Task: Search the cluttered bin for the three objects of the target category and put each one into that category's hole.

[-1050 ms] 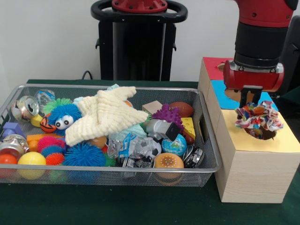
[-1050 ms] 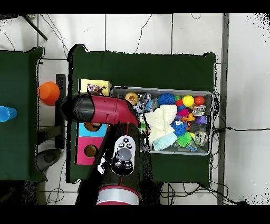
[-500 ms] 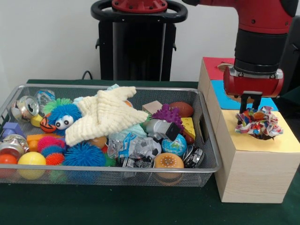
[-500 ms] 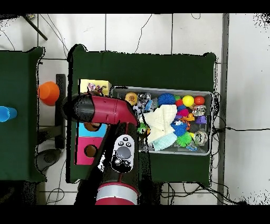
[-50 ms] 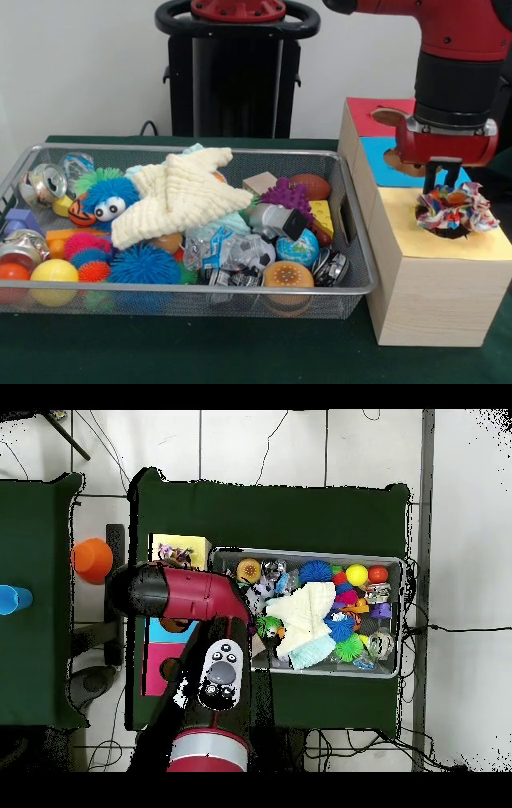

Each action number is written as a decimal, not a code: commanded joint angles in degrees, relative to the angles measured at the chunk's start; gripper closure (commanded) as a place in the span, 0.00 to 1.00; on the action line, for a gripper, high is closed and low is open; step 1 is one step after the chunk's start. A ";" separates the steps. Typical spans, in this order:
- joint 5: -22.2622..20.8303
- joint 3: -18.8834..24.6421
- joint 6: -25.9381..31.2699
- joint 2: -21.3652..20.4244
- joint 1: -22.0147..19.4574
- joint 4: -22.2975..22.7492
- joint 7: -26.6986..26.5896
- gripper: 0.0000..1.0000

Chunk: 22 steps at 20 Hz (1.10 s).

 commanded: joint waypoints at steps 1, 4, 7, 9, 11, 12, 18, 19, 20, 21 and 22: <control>3.26 3.05 -0.03 4.16 1.14 0.04 15.09 1.00; 3.62 3.23 -0.33 4.46 1.38 0.12 14.90 1.00; 4.66 2.29 -0.12 5.08 2.07 0.58 16.67 1.00; 5.18 0.95 0.02 5.73 2.68 0.63 17.83 1.00; 6.47 -0.15 0.71 6.11 3.14 1.03 19.50 1.00; 6.87 -0.48 0.91 6.32 3.15 0.96 19.78 1.00; 8.19 -0.23 0.28 6.11 2.25 1.96 19.10 1.00; 8.22 0.00 0.18 5.94 2.03 2.22 18.91 1.00; 8.14 0.21 -0.11 5.81 1.90 2.47 18.87 1.00; 8.07 0.42 -0.39 5.69 1.76 2.73 18.83 1.00; 8.01 0.50 -0.49 5.68 1.71 2.80 18.93 1.00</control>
